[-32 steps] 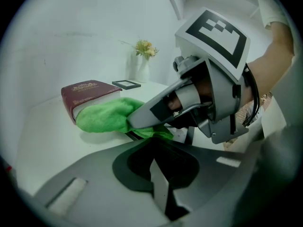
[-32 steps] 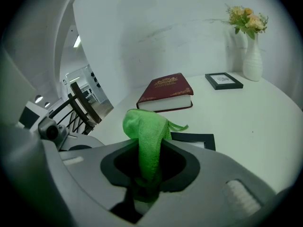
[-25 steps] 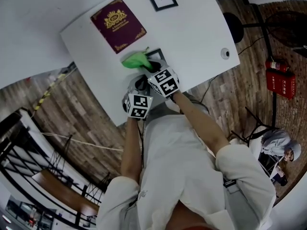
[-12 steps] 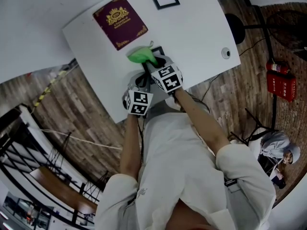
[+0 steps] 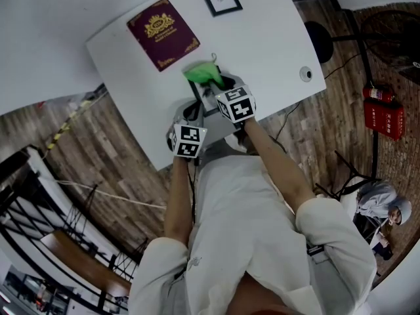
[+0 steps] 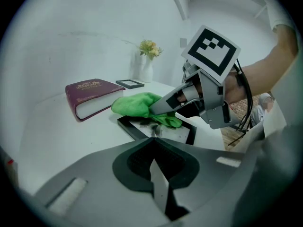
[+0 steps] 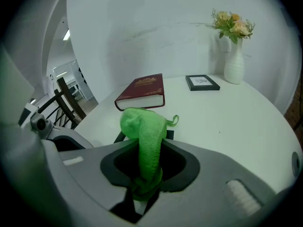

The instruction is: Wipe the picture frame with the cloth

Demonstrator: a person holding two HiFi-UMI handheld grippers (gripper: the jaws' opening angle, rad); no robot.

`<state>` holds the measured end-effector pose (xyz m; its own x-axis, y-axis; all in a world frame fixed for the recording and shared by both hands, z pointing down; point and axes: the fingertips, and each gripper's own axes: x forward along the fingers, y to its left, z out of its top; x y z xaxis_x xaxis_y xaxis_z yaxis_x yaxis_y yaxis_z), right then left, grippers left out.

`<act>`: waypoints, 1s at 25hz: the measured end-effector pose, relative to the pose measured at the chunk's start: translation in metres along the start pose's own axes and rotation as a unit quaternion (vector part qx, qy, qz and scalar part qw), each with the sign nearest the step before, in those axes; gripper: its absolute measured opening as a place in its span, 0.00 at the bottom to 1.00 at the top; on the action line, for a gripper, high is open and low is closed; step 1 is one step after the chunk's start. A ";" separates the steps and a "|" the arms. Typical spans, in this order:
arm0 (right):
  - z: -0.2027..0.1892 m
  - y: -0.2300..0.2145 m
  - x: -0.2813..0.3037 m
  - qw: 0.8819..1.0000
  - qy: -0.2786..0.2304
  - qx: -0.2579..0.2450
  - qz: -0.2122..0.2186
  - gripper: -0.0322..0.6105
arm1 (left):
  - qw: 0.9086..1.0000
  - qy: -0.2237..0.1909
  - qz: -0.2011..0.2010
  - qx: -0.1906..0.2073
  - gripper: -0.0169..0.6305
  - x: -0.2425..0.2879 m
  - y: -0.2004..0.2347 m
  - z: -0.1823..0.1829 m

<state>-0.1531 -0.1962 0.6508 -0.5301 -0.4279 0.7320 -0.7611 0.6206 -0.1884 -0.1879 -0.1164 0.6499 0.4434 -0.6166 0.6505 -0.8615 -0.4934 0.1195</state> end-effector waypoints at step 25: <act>-0.004 -0.041 -0.065 0.997 -0.044 0.022 -0.066 0.19 | 1.000 0.000 0.003 0.004 0.06 0.000 0.001 0.001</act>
<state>-0.0863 -0.1912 0.6131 -0.4543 -0.5606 0.6923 -0.8405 0.5273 -0.1246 -0.1882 -0.1173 0.6497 0.4386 -0.6196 0.6510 -0.8622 -0.4943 0.1105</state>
